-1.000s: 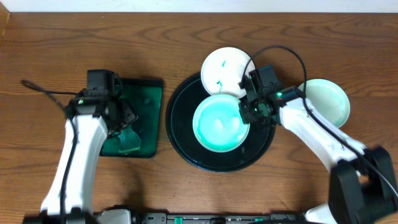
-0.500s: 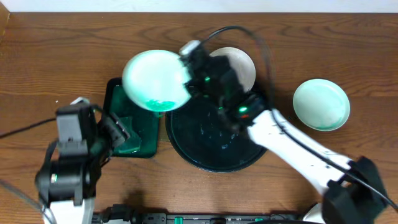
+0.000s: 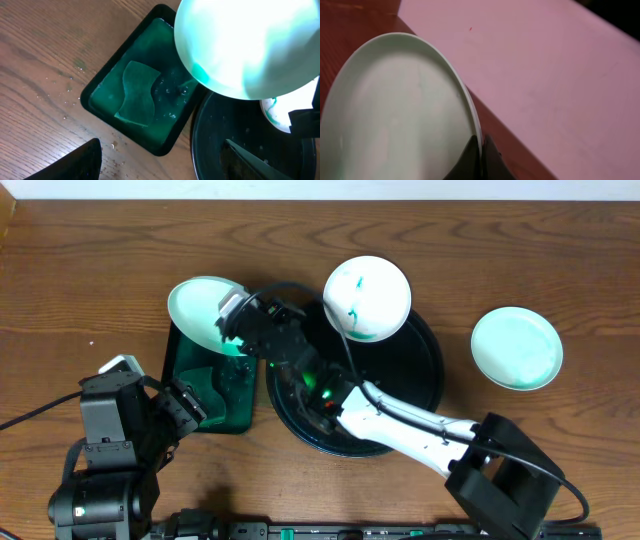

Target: Clean dirty plates on tray and stack at the side

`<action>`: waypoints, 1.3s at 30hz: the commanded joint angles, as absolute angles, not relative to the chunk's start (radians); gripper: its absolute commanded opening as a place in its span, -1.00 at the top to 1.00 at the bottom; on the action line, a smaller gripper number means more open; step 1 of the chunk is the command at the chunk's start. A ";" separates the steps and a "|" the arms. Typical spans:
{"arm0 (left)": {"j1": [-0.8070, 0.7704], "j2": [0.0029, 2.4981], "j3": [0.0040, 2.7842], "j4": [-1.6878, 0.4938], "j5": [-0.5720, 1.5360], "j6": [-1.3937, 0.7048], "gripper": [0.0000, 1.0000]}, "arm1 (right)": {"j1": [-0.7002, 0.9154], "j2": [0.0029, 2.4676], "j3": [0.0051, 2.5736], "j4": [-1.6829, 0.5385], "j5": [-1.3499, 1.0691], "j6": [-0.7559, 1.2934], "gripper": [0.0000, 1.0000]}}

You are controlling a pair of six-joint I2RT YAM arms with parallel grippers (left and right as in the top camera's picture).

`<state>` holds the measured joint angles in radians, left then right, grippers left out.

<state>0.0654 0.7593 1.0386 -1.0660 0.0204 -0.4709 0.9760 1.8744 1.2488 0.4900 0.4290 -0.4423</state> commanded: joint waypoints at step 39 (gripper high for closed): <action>0.069 0.763 1.049 -1.066 0.018 -0.468 -0.53 | 1.055 1.836 1.261 0.666 0.595 -0.763 0.98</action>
